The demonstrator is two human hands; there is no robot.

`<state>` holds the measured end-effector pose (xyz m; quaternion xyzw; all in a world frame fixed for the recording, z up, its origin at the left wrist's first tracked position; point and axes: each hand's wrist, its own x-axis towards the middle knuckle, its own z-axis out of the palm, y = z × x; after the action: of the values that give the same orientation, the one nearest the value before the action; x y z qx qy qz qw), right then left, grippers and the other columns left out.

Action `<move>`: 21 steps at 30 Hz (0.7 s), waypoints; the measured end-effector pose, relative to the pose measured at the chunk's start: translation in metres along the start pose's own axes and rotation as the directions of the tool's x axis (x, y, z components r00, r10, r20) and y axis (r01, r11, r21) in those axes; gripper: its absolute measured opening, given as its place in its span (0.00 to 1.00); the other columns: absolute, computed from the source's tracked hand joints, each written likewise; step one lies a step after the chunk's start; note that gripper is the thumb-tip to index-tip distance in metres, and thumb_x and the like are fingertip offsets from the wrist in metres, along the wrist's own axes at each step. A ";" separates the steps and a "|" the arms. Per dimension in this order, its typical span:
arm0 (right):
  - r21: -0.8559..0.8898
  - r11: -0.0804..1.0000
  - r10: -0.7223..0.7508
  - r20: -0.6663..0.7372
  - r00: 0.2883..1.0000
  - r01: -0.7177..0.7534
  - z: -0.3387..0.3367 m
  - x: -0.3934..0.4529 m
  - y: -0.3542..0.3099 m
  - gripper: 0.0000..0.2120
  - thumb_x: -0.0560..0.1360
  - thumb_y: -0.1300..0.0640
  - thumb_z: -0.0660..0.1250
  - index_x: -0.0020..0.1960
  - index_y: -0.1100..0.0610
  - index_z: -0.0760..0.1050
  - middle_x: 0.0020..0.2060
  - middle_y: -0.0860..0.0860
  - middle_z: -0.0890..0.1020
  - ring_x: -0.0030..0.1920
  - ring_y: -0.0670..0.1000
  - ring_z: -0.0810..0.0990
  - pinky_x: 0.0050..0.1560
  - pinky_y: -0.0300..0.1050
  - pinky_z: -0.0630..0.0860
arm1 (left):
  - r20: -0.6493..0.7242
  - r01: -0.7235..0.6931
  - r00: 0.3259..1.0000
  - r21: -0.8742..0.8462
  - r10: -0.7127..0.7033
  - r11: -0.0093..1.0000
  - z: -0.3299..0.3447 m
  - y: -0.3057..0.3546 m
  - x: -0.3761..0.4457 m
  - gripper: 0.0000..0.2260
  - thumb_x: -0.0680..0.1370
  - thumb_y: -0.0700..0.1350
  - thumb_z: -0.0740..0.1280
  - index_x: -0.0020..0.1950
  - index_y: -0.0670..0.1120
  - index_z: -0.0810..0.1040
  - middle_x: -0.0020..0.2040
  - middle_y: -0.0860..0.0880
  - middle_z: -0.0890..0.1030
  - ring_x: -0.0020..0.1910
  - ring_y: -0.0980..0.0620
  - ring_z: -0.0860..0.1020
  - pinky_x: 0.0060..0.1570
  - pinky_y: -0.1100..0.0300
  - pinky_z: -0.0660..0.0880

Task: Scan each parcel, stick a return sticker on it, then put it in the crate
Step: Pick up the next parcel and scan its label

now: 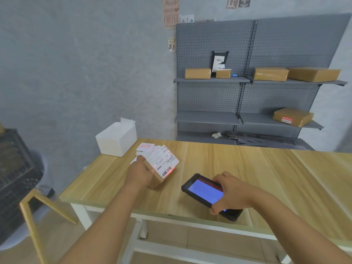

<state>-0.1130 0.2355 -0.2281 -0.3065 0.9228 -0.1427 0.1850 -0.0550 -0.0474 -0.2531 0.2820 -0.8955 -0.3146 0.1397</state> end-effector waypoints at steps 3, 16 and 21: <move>-0.016 1.000 0.010 0.008 1.000 -0.010 -0.005 -0.001 0.000 0.35 0.55 0.37 0.73 0.57 0.48 0.67 0.50 0.45 0.69 0.48 0.47 0.74 0.48 0.44 0.78 | 0.006 -0.011 1.000 0.025 0.011 1.000 0.000 0.002 0.000 0.22 0.75 0.43 0.69 0.67 0.42 0.66 0.61 0.42 0.76 0.60 0.43 0.74 0.53 0.53 0.73; -0.047 0.999 0.011 0.022 1.000 -0.010 -0.016 -0.006 0.000 0.35 0.55 0.36 0.72 0.57 0.47 0.67 0.49 0.44 0.69 0.48 0.47 0.75 0.48 0.43 0.78 | 0.044 -0.020 0.999 0.077 0.017 0.997 -0.001 0.009 -0.003 0.23 0.74 0.44 0.71 0.65 0.42 0.67 0.58 0.42 0.76 0.56 0.44 0.75 0.52 0.51 0.75; -0.058 0.998 0.007 0.029 1.000 -0.005 -0.014 -0.007 0.002 0.37 0.53 0.35 0.72 0.58 0.47 0.67 0.49 0.44 0.69 0.48 0.47 0.75 0.49 0.44 0.79 | 0.051 -0.019 0.999 0.093 0.014 0.996 0.000 0.011 -0.005 0.23 0.74 0.44 0.71 0.65 0.42 0.67 0.58 0.42 0.76 0.55 0.45 0.76 0.50 0.54 0.74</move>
<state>-0.1155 0.2435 -0.2144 -0.3111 0.9246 -0.1110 0.1898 -0.0561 -0.0376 -0.2466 0.2727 -0.9148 -0.2783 0.1063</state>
